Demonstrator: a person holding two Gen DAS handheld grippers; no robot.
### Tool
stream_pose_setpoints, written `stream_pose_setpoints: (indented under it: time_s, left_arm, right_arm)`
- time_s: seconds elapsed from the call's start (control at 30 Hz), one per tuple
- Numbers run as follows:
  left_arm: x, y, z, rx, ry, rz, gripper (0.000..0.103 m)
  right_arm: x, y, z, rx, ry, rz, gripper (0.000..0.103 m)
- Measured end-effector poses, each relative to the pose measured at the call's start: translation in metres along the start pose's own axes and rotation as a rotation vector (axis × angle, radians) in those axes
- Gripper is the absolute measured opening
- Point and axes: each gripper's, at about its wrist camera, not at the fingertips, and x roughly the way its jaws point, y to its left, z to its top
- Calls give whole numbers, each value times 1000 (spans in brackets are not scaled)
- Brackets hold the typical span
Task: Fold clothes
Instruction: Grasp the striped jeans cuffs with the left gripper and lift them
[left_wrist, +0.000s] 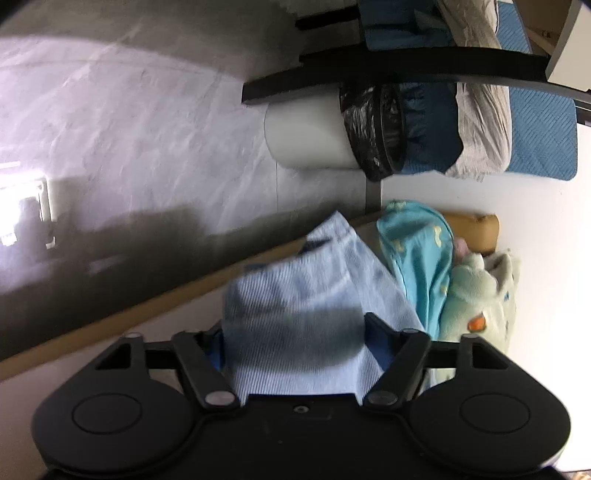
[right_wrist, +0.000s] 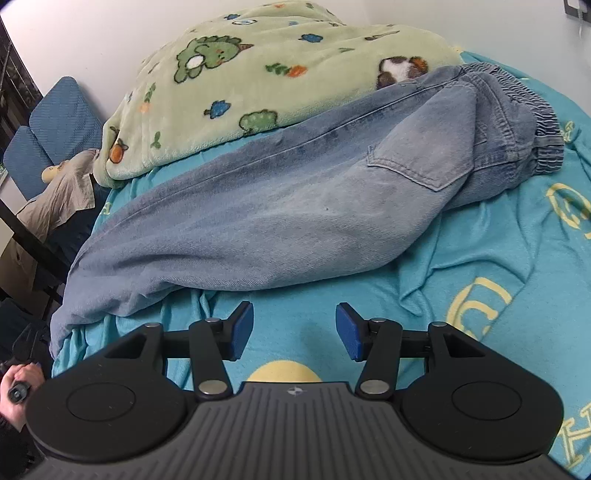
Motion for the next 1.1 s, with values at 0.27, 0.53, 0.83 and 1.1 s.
stream_pose_setpoints:
  time_s: [0.27,0.53,0.83,1.1]
  left_arm:
    - [-45,-81,-25,339,-177,2,25]
    - [-112,-204,-103,697,-271,-66,23]
    - [-128,-287,-240,997,-293,-75,23]
    - [-102,-296,-368,1210,-297,-99,23]
  right_arm:
    - [-12,-6,6,40,-38,16,53]
    - [-29,-22,19,62,-109,10,53]
    - [-44,-44,33,82,-178,-5,53]
    - [-55,-67,39,94,-209,21,54]
